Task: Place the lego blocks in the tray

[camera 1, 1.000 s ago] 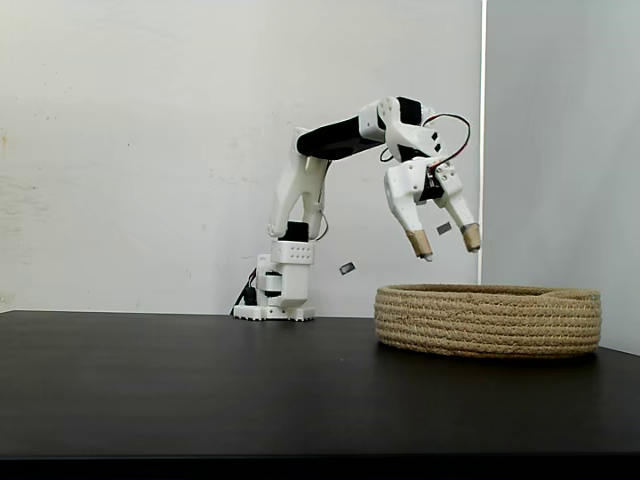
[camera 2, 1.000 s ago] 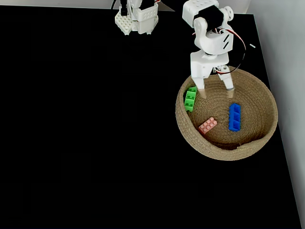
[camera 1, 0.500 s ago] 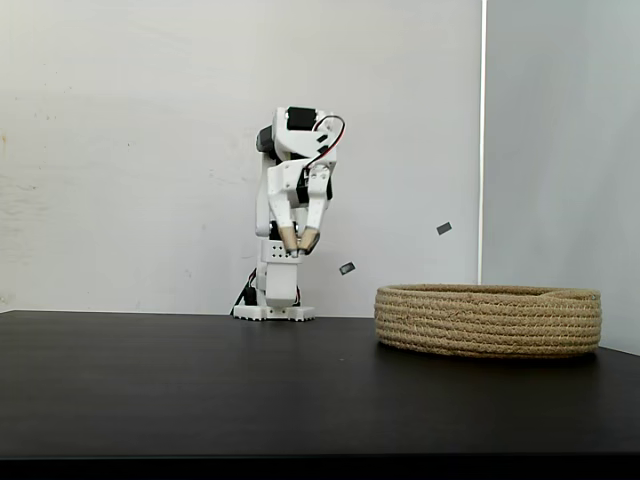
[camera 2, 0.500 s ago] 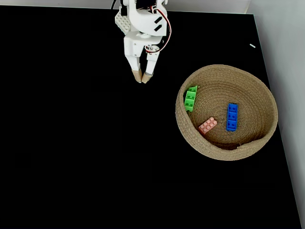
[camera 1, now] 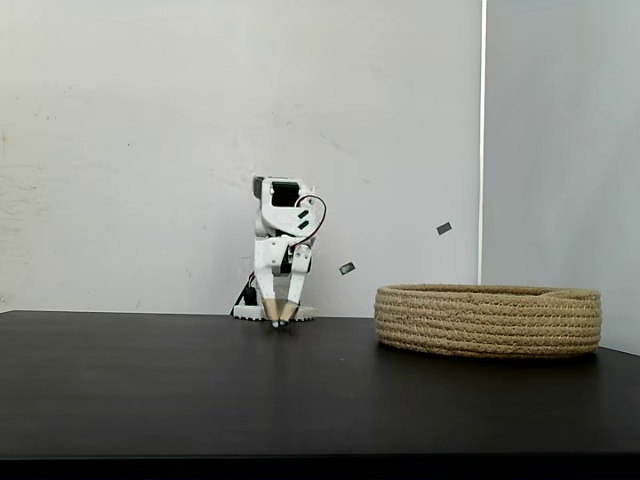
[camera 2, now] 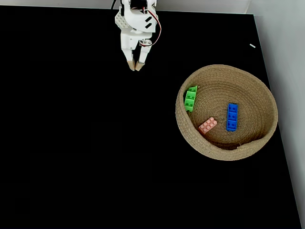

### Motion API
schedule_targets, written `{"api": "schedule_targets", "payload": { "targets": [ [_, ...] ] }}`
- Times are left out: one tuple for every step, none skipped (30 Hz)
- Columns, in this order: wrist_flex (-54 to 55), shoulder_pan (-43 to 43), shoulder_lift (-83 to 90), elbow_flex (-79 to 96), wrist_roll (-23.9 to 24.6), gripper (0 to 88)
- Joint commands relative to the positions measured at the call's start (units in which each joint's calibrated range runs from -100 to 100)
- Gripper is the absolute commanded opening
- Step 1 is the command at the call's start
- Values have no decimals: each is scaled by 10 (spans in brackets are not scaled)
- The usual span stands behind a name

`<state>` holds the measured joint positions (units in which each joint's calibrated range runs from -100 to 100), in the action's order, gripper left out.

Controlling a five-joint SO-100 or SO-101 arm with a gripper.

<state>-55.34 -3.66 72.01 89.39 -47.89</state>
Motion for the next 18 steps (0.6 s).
{"api": "schedule_targets", "payload": {
  "targets": [
    [-52, -9, 122, 59, -12, 0],
    [-66, -10, 146, 73, -16, 0],
    [-77, -11, 166, 87, -18, 0],
    [-86, -11, 184, 99, -21, 0],
    [-98, -10, 200, 106, -21, 0],
    [-113, -5, 211, 106, -22, 0],
    [-136, 3, 221, 106, -20, 0],
    [-162, 13, 230, 106, -15, 0],
    [-178, 18, 239, 106, -15, 0],
    [-186, 21, 246, 106, -15, 0],
    [-188, 23, 248, 106, -15, 0],
    [-188, 23, 249, 106, -20, 0],
    [-188, 22, 250, 106, -28, 0],
    [-188, 23, 251, 106, -27, 0],
    [-188, 23, 253, 106, -26, 0],
    [-188, 23, 257, 106, -26, 0],
    [-188, 23, 259, 106, -26, 0],
    [-188, 23, 264, 106, -23, 0]
  ]
}}
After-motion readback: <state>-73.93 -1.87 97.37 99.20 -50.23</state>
